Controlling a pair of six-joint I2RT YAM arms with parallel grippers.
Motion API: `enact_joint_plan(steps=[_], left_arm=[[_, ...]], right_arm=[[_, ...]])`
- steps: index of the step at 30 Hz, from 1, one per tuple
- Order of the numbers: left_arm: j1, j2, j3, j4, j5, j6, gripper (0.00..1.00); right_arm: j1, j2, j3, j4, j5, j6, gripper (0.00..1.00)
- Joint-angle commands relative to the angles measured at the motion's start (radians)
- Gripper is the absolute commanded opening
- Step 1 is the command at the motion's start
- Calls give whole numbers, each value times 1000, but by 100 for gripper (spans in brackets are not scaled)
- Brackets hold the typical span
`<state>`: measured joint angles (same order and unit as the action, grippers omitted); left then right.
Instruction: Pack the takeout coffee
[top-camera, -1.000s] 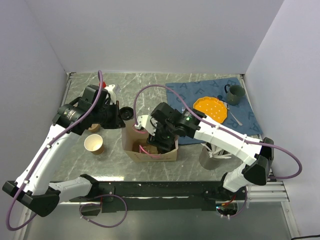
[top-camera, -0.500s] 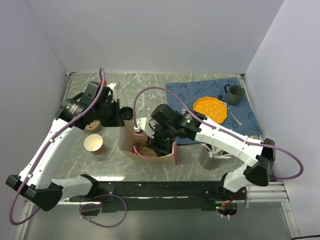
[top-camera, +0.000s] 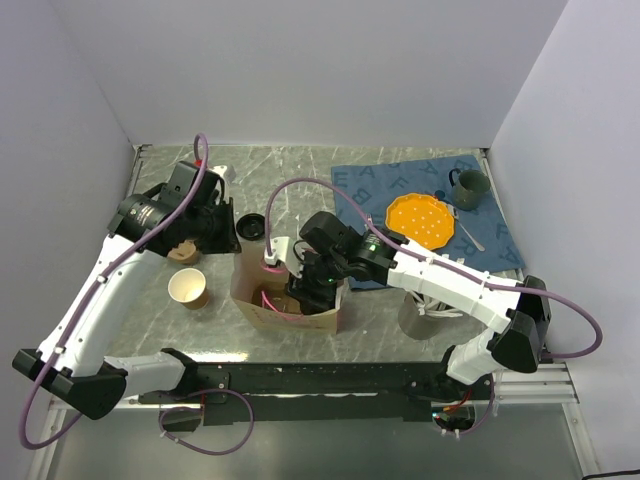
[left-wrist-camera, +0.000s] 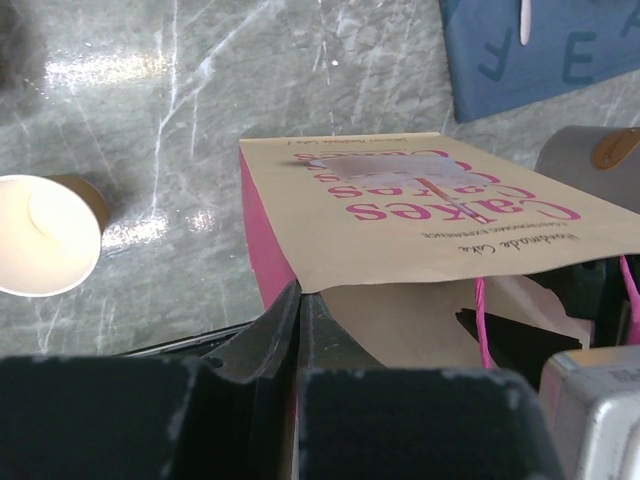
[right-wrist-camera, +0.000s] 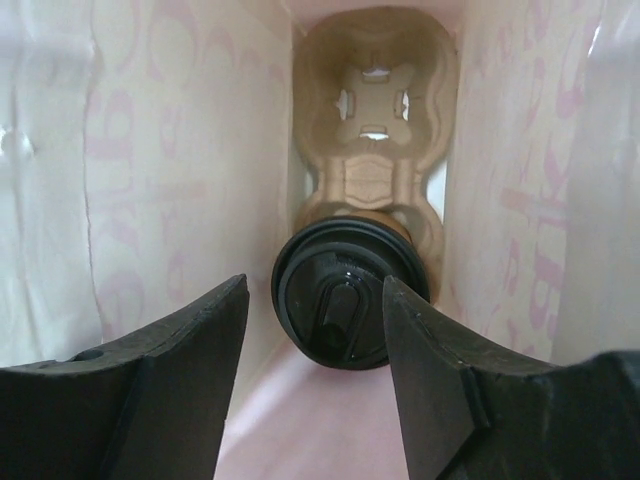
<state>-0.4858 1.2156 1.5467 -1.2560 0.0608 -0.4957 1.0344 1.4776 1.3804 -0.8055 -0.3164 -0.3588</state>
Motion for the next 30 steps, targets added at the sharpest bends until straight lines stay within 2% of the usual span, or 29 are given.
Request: enact_joint_plan(steps=[1,4,5,9,14,18,21,25,27,30], left_arm=[[4,5,35,-26,-26,-29,9],[4,13,42,-29,-33,-33,13],[4,15,46,-31,-36,-33,18],[4,24,67,-31,-55,-37,31],[4,45,110,-26,-58,-50,48],[4,58,163,-13,-58,-50,56],[4,59,187,0,-58,-43,61],[9,19,150,21,-131,-35,63],[26,12,125,27,-148,-29,64],[41,13,118,24,-160,-21,63]], right_arm=[[7,-17,17,68,-41,4,59],[7,-20,26,68,-36,-3,56],[6,-25,31,68,-35,-5,56],[-2,-25,43,52,-44,-9,56],[-19,-37,28,65,-75,4,60],[-45,-22,29,54,-113,0,63],[-57,-10,39,38,-148,-3,68],[-71,-16,29,58,-190,7,71],[-80,-16,34,51,-225,3,70],[-91,-7,45,28,-269,-6,62]])
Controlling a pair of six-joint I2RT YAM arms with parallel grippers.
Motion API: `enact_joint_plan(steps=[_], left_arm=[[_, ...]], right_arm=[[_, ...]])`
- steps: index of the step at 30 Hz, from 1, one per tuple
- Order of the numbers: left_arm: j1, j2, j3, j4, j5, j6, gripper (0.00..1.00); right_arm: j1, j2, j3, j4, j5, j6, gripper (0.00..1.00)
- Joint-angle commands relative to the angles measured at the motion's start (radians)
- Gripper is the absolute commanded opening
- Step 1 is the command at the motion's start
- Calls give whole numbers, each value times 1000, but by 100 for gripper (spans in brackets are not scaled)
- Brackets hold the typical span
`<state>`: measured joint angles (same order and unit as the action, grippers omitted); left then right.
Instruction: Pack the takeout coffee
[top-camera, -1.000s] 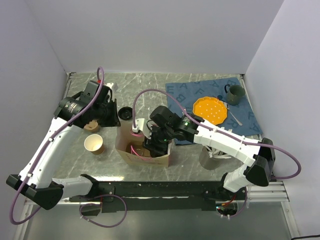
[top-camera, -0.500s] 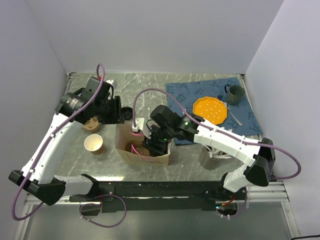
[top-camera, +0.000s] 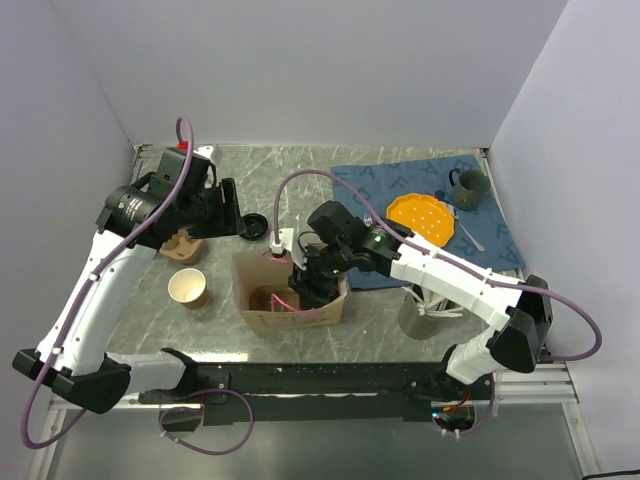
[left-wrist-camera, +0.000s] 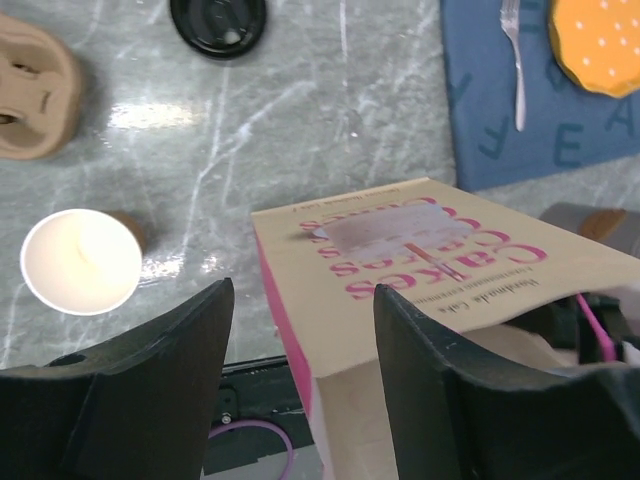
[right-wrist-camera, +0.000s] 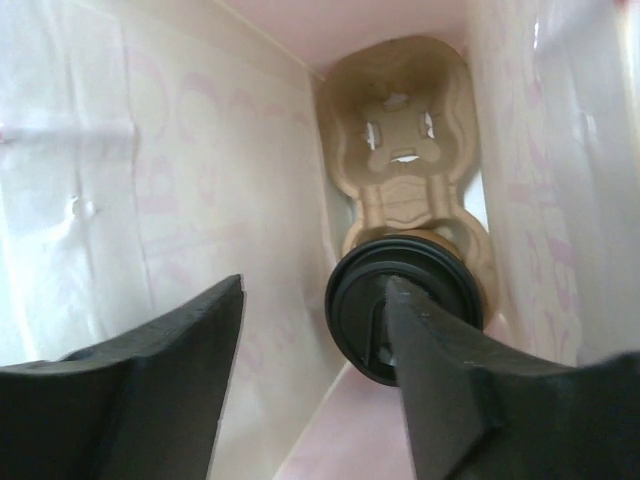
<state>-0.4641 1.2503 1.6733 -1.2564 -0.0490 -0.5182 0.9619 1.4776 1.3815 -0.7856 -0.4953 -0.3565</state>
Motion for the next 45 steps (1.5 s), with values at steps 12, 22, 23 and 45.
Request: enact_joint_plan(steps=[12,22,23,45], left_arm=[[31,-211,-185,207,197,27,57],[31,-433,-417,530,460,208,60],[31,-437,-434,548,469,224,61],[31,-410,-540,627,683,486,57]], right_arm=[[-57,7,67,-52,-244,-19,62],[-65,35,97,-78,-250,-21,62],[-66,33,96,-75,-250,-21,62],[-68,47,100,-70,-249,-15,62]])
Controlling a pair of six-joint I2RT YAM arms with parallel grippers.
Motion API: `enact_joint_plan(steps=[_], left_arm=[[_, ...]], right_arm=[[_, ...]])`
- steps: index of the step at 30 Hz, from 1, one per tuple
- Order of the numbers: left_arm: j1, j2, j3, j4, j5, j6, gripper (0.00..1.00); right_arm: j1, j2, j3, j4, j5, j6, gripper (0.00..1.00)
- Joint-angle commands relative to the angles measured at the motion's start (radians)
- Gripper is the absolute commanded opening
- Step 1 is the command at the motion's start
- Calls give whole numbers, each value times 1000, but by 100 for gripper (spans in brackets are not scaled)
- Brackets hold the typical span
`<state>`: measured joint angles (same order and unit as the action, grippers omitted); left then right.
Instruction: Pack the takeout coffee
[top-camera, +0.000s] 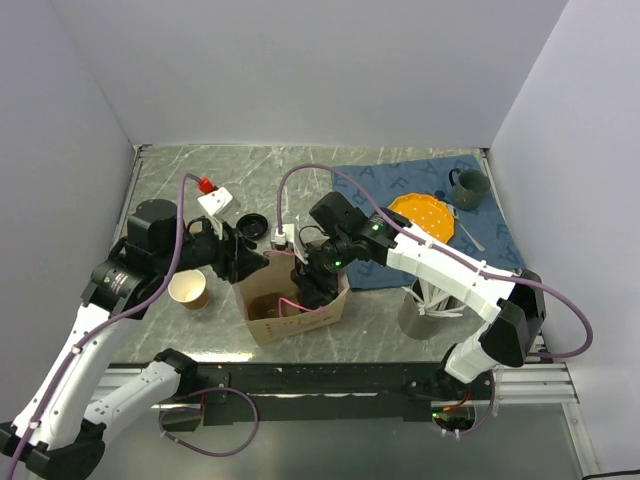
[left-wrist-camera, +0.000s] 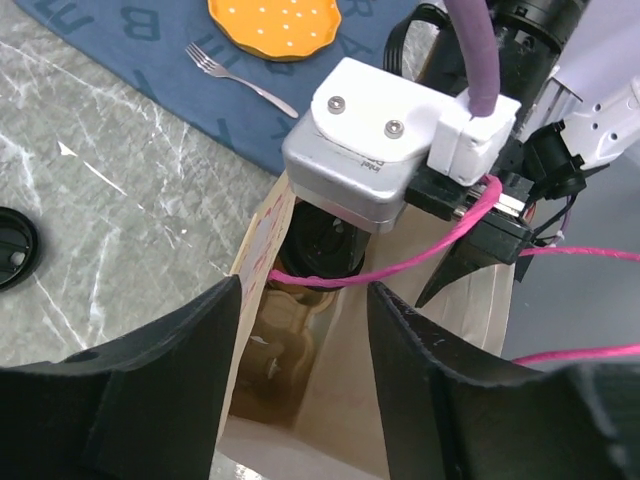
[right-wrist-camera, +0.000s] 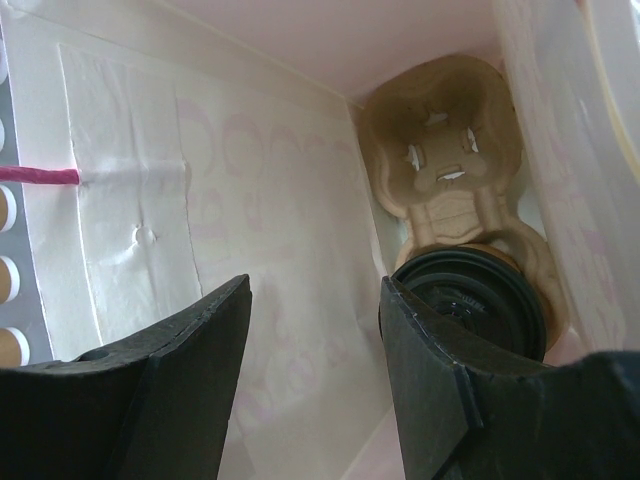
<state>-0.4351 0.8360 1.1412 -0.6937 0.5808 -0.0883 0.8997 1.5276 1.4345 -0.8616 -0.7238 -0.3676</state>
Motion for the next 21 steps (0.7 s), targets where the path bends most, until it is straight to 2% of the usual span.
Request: enact_joint_plan(steps=[1,11,19,21], left_arm=[[2,6,-11,74,51,56,53],[2,26,-32,134,59,44,42],[2,49,-26,128,18,35,1],[2,71,-11,91,25,44,1]], right_arm=[[-7,-3,47,6,-20,-4,62],[-8,-12,27,9,-28,-2,62],[-15,-15,30,12,-26,6,63],[-16,-17,30,10,-29,7,63]])
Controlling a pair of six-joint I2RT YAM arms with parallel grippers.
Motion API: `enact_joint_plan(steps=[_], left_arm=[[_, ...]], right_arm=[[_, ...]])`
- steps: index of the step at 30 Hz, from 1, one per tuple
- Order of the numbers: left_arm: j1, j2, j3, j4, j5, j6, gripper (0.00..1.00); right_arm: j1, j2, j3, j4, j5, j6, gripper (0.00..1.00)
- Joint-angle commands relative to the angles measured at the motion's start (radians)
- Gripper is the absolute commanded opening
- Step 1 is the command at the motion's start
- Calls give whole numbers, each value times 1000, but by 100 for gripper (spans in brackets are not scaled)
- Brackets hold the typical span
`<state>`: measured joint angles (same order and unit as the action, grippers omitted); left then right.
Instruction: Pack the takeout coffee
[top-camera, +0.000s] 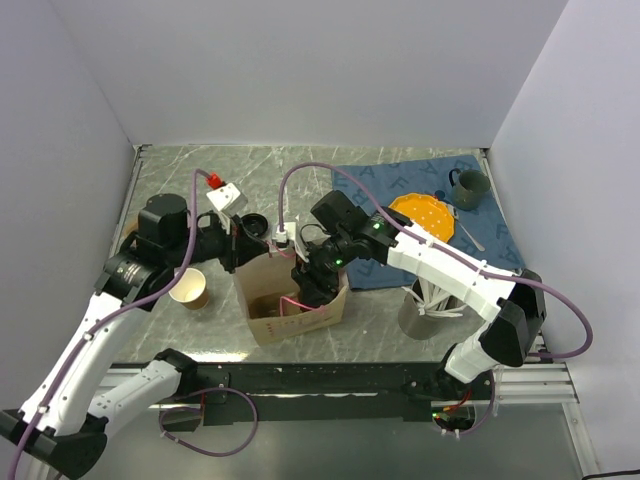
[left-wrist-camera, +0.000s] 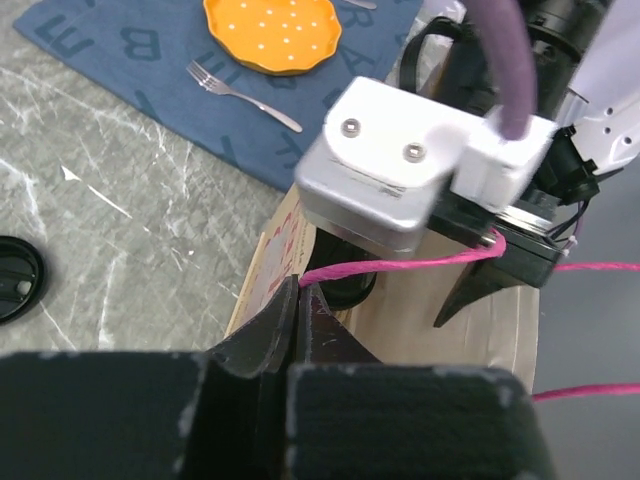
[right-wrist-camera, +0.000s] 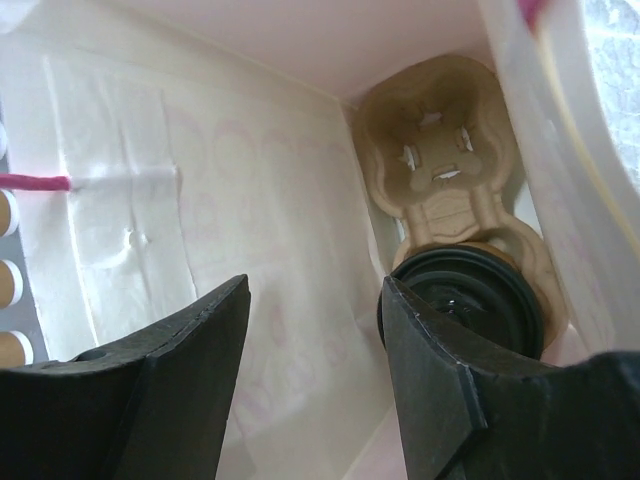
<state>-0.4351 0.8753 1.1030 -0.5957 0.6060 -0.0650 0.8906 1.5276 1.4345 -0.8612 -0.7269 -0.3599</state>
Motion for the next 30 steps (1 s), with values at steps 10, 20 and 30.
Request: enact_joint_plan(steps=[10,20,30], left_arm=[[2,82,55,-53,-89,-38,1],[2,102,77,-59,-121,-62,1],[2,116,89,-62,-135,-82,1]], right_arm=[[-13,-44,14,8,-34,-13,64],[-13,-81,9,-19,-29,-56,61],[-7,-96,-5,-62,-40,-83,60]])
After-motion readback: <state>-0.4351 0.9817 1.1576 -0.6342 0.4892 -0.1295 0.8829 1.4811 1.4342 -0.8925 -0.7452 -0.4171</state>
